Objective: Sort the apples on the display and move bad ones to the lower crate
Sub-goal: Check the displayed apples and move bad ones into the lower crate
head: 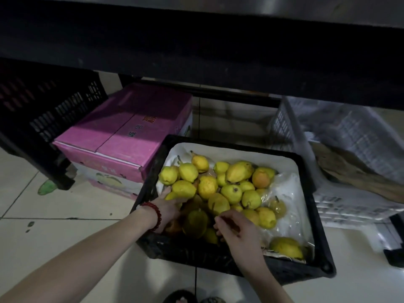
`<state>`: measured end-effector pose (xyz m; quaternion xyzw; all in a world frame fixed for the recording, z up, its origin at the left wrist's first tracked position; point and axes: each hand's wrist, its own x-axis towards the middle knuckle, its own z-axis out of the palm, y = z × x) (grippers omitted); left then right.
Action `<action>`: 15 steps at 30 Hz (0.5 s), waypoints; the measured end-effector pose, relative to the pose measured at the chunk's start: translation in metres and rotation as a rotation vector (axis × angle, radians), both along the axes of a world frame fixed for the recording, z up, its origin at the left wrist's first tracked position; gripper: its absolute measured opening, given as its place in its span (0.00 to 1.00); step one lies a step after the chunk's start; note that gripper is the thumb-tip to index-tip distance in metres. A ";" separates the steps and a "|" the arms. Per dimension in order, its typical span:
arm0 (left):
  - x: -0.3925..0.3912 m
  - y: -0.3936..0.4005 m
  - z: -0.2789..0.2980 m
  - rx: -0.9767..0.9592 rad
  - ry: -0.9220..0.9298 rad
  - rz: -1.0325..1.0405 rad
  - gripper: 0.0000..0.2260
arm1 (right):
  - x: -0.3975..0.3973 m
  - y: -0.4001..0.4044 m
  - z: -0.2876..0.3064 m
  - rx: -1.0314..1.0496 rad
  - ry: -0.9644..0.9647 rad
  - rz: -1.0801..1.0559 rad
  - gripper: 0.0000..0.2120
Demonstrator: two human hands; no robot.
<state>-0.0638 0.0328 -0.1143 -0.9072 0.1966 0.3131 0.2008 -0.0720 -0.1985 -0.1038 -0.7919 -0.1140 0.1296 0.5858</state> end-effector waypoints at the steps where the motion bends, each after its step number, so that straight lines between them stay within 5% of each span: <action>1: -0.003 0.005 0.001 -0.087 -0.040 0.047 0.27 | 0.000 0.000 0.000 0.006 0.003 -0.002 0.05; 9: -0.023 0.024 0.057 -0.991 -0.455 0.738 0.36 | 0.010 0.005 0.021 0.121 -0.034 -0.067 0.01; 15: -0.024 0.004 0.125 -1.284 -0.505 0.866 0.34 | 0.034 0.034 0.072 0.234 0.012 0.073 0.25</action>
